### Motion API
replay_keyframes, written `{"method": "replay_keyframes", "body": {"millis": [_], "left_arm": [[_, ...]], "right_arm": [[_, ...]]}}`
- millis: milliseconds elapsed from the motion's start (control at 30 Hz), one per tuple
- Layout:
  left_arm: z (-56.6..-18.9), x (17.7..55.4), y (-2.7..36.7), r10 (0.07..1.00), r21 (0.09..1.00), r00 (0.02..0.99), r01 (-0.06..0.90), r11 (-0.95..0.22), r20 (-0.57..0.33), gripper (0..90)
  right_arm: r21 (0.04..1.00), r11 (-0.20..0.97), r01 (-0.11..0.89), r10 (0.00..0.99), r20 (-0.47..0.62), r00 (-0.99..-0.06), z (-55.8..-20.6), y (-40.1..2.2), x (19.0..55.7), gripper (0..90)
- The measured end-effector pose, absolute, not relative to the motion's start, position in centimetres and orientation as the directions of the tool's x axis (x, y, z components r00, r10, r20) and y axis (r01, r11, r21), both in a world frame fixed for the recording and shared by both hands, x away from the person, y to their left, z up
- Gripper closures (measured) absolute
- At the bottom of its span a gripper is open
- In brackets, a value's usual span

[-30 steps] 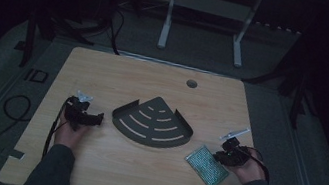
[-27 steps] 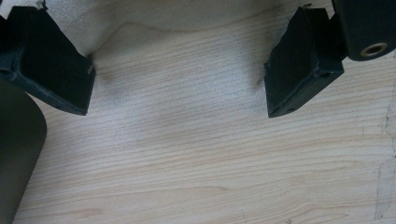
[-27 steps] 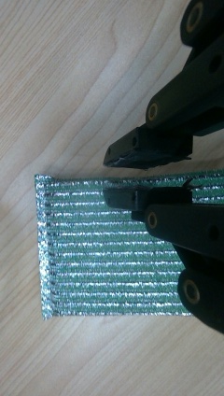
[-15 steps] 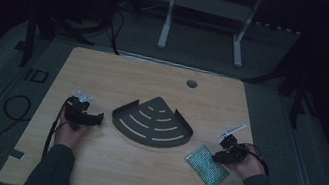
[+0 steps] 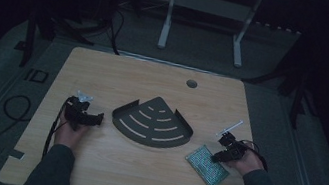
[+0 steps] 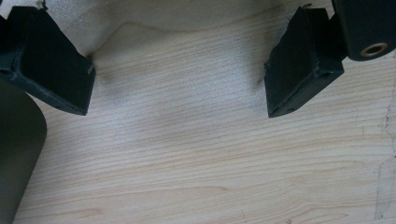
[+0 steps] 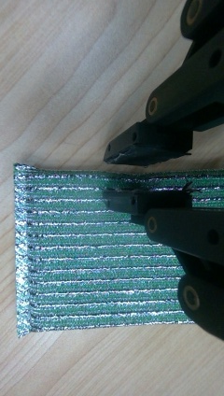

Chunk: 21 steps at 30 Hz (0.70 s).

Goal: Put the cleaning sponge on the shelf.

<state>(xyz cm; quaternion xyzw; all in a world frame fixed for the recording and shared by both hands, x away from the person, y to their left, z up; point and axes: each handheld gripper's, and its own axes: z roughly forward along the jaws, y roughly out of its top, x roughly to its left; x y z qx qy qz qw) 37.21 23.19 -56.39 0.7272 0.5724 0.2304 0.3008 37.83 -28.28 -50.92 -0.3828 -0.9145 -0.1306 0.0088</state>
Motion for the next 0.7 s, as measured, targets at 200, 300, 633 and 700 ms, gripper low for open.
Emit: {"method": "replay_keyframes", "body": {"millis": [200,300,633,700], "left_arm": [[-56.4,37.2,23.2,0.971,0.701,0.238,0.694,-0.164,-0.009,9.4],[-56.4,37.2,23.2,0.971,0.701,0.239,0.694,-0.164,-0.009,9.3],[-56.4,37.2,23.2,0.971,0.701,0.238,0.694,-0.164,-0.009,9.3],[-56.4,37.2,23.2,0.971,0.701,0.238,0.694,-0.164,-0.009,9.4]], "right_arm": [[0.188,0.670,0.718,0.701,0.159,-0.695,-50.9,-28.1,38.3,82.3],[0.172,0.674,0.719,0.703,0.150,-0.695,-50.8,-27.8,38.4,84.5],[0.146,0.681,0.718,0.715,0.083,-0.694,-50.3,-27.1,38.2,89.5],[0.139,0.682,0.718,0.716,0.078,-0.694,-50.1,-27.1,38.1,89.7]]}}
